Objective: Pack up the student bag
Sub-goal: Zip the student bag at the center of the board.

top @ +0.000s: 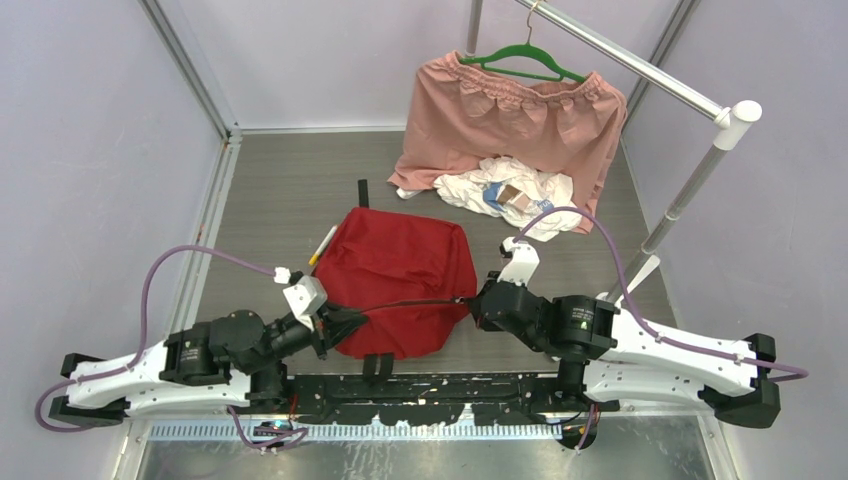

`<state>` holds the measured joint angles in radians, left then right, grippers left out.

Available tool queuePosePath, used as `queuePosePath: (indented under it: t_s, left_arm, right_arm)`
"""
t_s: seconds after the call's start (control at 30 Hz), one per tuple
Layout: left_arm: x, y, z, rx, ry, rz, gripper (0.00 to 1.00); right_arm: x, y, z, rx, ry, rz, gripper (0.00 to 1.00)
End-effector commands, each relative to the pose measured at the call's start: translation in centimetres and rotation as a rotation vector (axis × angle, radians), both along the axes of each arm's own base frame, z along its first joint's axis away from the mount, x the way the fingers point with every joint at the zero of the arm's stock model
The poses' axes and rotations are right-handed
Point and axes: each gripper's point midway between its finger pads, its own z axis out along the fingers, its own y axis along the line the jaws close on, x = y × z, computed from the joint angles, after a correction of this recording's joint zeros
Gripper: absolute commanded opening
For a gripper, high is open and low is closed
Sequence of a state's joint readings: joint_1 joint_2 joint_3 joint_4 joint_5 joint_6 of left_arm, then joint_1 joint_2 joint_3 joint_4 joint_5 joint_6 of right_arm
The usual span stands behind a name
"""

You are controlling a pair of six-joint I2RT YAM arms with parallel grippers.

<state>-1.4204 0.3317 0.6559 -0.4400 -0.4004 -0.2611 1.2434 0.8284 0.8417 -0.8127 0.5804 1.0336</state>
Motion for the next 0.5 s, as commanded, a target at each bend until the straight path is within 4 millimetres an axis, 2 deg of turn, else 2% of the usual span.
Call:
queuePosePath:
  t_s: [0.0,0.1,0.27,0.47]
  left_arm:
    - [-0.4,2.7,7.5,-0.251,-0.003,0.011,0.0]
    - [-0.9,3.8,8.1,-0.302,0.01,-0.01,0.0]
    - [-1.1,4.4,7.1,-0.327,0.042,-0.004,0.0]
    - [-0.8,3.5,5.7,-0.233,0.073,0.011,0.0]
  right_arm:
    - [0.9,-3.5,-0.8,-0.126,-0.025,-0.091,0.01]
    - [0.8,-2.9,-0.9,-0.106,-0.011,-0.091,0.01]
    - [1.0,-1.9,-1.3,-0.108,0.003,-0.089,0.01]
    - [1.1,-1.6,-1.9,-0.12,0.014,-0.106,0.01]
